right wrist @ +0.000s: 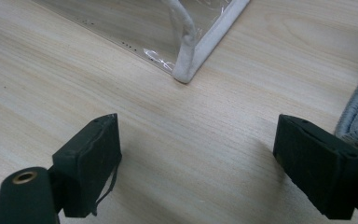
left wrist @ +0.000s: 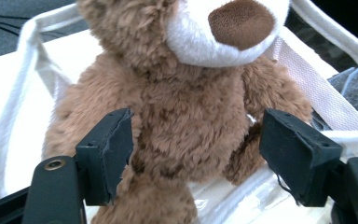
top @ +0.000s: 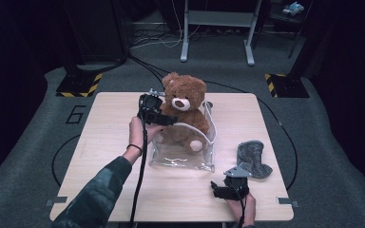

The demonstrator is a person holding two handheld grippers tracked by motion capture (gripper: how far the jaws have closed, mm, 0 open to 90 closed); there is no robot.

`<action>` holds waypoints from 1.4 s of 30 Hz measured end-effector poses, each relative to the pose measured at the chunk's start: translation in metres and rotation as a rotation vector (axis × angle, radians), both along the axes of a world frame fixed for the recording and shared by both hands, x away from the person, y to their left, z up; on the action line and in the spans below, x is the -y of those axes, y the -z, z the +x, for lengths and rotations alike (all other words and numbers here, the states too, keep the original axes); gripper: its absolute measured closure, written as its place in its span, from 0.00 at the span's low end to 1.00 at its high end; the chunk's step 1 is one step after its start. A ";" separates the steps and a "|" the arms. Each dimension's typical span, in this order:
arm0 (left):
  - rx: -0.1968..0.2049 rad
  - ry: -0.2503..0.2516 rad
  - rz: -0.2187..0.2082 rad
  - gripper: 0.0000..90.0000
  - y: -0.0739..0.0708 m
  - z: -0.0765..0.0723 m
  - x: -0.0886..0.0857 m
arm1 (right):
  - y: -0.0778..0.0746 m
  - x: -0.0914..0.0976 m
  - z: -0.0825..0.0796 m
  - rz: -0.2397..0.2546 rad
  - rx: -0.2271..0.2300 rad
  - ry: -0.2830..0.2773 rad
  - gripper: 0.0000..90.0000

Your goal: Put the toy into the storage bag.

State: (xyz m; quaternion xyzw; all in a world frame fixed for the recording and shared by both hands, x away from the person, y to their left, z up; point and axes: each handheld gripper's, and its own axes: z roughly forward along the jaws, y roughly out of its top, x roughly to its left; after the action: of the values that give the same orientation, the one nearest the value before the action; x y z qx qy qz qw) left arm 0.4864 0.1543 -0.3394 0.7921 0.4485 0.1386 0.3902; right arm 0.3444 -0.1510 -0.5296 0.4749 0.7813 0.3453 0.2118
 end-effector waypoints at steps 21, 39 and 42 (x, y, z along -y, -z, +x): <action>0.073 -0.095 -0.018 0.13 0.015 -0.061 -0.102 | 0.000 -0.001 0.000 0.005 0.002 0.007 0.16; 0.007 -0.183 0.103 0.10 0.119 -0.096 -0.156 | 0.000 -0.001 0.000 0.009 -0.001 0.007 0.16; 0.014 -0.212 0.114 0.09 0.136 -0.101 -0.160 | 0.000 -0.001 0.000 0.010 -0.001 0.008 0.16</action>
State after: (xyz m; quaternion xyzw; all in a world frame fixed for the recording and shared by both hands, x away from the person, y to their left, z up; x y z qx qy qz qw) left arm 0.3853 0.3139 -0.4755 0.7602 0.5184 0.2099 0.3307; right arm 0.3443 -0.1502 -0.5296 0.4792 0.7778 0.3480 0.2105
